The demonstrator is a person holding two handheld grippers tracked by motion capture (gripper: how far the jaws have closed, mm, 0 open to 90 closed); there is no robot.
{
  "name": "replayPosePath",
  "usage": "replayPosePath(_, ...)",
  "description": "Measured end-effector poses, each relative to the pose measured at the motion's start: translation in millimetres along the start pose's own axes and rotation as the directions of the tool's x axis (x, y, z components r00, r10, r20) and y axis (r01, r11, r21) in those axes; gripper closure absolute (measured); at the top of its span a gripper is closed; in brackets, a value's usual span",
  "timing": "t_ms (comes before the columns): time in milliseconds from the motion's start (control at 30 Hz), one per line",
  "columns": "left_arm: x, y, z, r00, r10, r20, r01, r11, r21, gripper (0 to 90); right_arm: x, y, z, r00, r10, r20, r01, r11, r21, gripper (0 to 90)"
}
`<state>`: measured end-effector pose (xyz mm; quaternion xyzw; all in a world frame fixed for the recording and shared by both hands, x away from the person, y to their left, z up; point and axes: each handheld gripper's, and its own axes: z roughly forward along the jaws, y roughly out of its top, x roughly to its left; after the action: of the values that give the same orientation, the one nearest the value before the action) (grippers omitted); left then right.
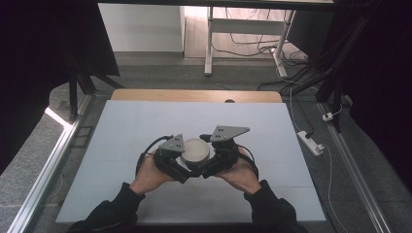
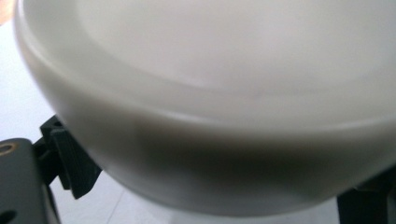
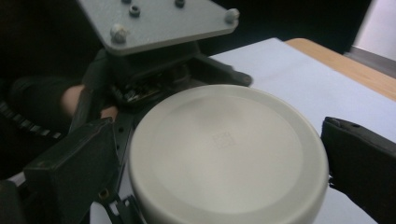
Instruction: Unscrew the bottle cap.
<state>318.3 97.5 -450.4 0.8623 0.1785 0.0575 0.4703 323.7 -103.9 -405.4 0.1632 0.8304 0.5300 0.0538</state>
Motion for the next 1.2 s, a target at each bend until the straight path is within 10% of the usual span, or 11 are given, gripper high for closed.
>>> replayPosePath(300,-3.9,2.2,0.8,0.9963,-0.03,-0.081,0.03,0.9995,0.003,7.3,8.6,-1.4,8.4,0.985,0.034,0.169,-0.033,0.999,-0.007,1.2)
replayPosePath(567,-4.1,2.8,1.0,0.9971,-0.024,-0.072,0.025,0.9996,0.01,7.3,11.0,-4.4,10.2,0.9854,0.023,0.169,-0.021,1.0,-0.018,7.0)
replayPosePath(900,-1.1,0.1,0.7,0.9972,0.036,0.066,-0.037,0.9993,0.009,7.3,-3.0,-5.7,2.5,0.9992,-0.026,-0.031,0.027,1.0,0.007,7.4)
replayPosePath(1200,-4.8,0.5,0.6,0.9759,0.129,0.176,-0.135,0.9906,0.022,7.3,-9.6,-7.9,-3.2,0.9686,-0.098,-0.228,0.105,0.994,0.016,7.3)
